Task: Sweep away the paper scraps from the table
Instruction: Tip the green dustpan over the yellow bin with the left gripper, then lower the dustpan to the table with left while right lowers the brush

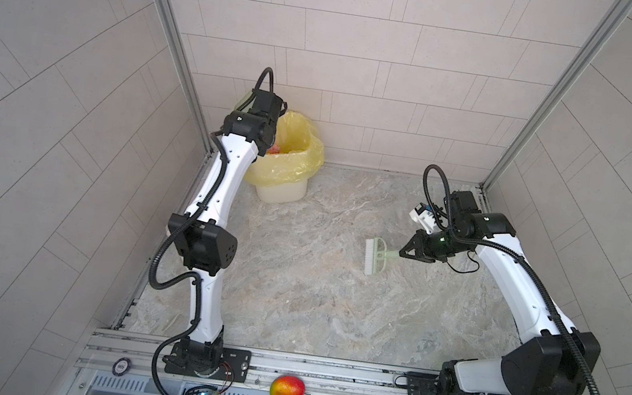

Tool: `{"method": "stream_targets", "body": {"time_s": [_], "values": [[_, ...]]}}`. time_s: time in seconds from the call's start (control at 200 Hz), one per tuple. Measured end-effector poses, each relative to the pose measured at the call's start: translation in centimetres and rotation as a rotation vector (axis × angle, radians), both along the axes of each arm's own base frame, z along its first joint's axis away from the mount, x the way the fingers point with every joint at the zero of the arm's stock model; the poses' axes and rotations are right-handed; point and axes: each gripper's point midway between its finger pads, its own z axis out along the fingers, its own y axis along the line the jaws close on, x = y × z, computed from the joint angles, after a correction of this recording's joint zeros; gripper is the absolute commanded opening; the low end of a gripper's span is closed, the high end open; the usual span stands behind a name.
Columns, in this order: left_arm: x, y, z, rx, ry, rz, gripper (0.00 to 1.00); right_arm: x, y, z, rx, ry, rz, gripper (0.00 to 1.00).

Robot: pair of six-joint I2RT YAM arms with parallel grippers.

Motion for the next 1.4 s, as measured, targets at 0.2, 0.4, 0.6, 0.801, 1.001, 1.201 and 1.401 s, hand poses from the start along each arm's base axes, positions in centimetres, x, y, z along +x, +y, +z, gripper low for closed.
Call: {"method": "stream_targets", "body": {"time_s": [0.2,0.4,0.6,0.801,1.001,1.201,1.401], "values": [[1.6,-0.8,0.2,0.180,0.030,-0.040,0.00,-0.1,0.0,0.0,-0.001,0.004,0.001,0.00],[2.9,-1.3,-1.0,0.372,0.102,-0.089,0.00,-0.1,0.0,0.0,-0.002,0.003,0.004,0.00],[3.2,-1.7,0.5,0.491,0.097,-0.118,0.00,-0.1,0.0,0.0,-0.002,0.000,0.009,0.00],[3.0,-1.6,3.2,0.539,0.040,-0.104,0.00,-0.1,0.0,0.0,-0.003,-0.004,0.013,0.00],[2.5,-2.1,4.0,0.521,-0.001,-0.093,0.00,-0.1,-0.1,0.0,-0.004,-0.008,0.013,0.00],[1.1,-6.5,5.0,0.357,-0.125,-0.160,0.00,0.4,-0.8,0.1,-0.004,-0.017,-0.019,0.00],[-2.6,-14.1,5.9,0.088,-0.279,-0.303,0.00,1.4,-2.5,0.1,0.001,-0.041,-0.114,0.00]]}}
